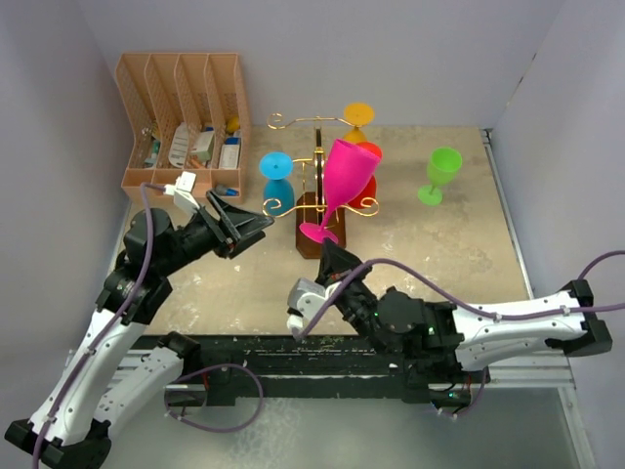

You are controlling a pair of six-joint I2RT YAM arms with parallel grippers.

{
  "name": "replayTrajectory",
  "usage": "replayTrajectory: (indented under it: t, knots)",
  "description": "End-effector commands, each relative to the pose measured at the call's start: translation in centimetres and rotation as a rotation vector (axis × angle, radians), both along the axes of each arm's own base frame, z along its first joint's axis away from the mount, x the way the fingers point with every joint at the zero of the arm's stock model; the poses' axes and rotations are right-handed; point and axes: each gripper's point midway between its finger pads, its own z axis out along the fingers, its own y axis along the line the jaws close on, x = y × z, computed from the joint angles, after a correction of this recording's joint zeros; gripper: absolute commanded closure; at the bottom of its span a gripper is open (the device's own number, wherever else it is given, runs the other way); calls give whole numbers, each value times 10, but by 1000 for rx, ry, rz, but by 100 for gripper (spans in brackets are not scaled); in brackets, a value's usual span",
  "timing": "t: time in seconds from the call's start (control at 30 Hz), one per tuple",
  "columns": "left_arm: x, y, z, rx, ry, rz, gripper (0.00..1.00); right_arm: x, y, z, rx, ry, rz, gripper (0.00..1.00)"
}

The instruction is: Take the wine glass off the wine glass rack

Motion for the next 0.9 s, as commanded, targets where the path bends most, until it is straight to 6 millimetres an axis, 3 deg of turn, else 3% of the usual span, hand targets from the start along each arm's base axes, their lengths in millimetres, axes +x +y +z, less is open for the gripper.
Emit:
replayTrajectory:
  t: [0.0, 0.13, 0.5, 0.87]
  knots:
    - [-6, -4, 32, -99, -53, -27, 28, -6, -15, 30, 77, -163, -79, 100]
    - [-8, -8, 31, -157, -26, -47, 29, -9, -2, 21, 48, -229, -71, 100]
    - [-16, -16, 35, -218, -3, -121, 31, -18, 19, 22, 2, -376, -88, 100]
    - [-27, -19, 38, -240, -4, -184, 44, -24, 34, 20, -19, -435, -107, 100]
